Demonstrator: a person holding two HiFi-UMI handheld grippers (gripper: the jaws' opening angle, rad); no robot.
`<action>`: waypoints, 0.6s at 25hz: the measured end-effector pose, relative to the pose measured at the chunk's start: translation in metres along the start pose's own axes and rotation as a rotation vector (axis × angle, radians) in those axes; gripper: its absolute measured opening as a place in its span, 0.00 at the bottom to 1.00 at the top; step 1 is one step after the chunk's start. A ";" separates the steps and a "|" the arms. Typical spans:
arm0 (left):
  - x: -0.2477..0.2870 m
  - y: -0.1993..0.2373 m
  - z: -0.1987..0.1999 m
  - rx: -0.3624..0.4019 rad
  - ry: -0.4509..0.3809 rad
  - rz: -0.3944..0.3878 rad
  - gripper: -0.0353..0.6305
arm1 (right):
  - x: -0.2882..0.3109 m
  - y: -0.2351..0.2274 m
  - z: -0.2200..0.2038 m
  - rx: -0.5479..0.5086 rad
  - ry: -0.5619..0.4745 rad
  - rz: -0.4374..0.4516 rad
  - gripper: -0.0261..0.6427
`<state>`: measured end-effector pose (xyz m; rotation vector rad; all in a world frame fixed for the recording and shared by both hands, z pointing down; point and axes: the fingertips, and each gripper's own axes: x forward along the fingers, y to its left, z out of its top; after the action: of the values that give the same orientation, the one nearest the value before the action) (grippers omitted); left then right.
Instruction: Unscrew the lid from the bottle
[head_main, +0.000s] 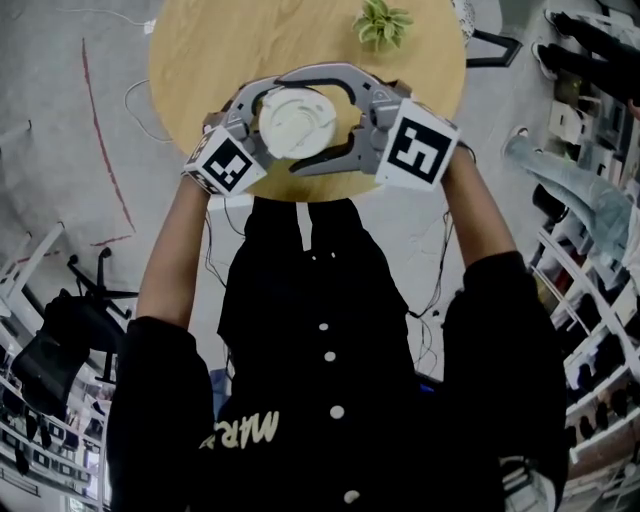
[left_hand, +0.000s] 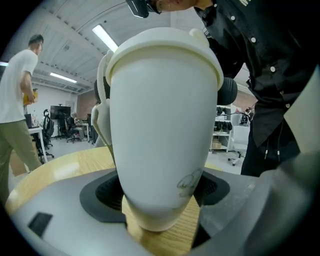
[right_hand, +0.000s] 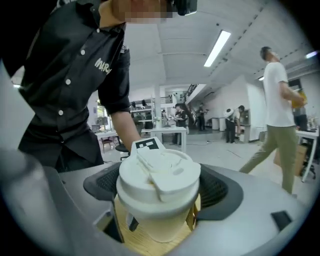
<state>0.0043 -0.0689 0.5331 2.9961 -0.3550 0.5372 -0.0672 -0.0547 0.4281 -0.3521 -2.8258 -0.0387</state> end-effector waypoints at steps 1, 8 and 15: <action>0.001 0.000 0.000 -0.002 -0.001 0.002 0.62 | 0.000 0.002 -0.002 0.005 0.007 0.031 0.73; 0.001 -0.001 0.000 0.001 0.001 -0.006 0.62 | -0.011 -0.006 -0.006 0.099 0.020 -0.127 0.77; 0.001 -0.001 0.001 -0.004 0.002 0.002 0.62 | -0.014 -0.012 -0.007 0.191 0.035 -0.515 0.77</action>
<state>0.0055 -0.0681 0.5326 2.9915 -0.3583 0.5385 -0.0548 -0.0699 0.4312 0.4161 -2.7753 0.1147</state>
